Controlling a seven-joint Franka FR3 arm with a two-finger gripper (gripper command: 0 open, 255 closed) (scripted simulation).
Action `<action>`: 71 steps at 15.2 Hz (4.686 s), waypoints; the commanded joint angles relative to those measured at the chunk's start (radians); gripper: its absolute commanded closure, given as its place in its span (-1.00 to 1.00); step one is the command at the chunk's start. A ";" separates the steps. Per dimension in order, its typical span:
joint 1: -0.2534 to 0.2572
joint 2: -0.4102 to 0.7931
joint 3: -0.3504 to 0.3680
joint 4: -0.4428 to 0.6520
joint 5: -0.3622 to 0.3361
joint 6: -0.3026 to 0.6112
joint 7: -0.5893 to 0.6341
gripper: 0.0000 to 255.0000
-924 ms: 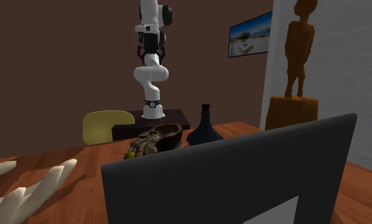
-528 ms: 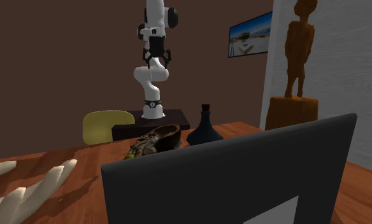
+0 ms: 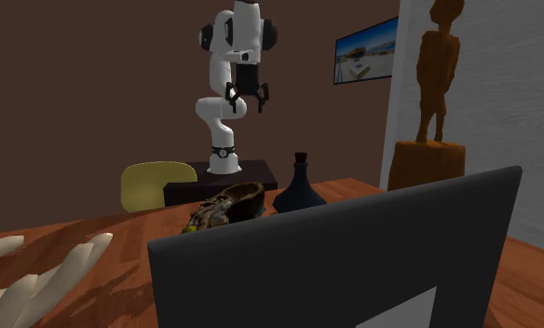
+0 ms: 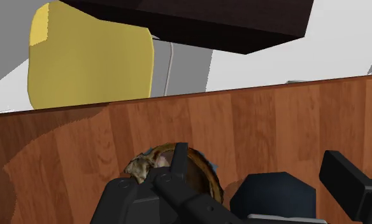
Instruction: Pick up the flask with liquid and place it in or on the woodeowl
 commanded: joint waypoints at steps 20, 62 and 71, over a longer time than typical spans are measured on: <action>0.118 0.778 0.097 0.629 -0.193 0.143 0.308 -1.00; 0.115 0.719 0.106 0.701 -0.173 0.015 0.302 1.00; 0.117 0.702 0.110 0.799 -0.167 -0.099 0.301 1.00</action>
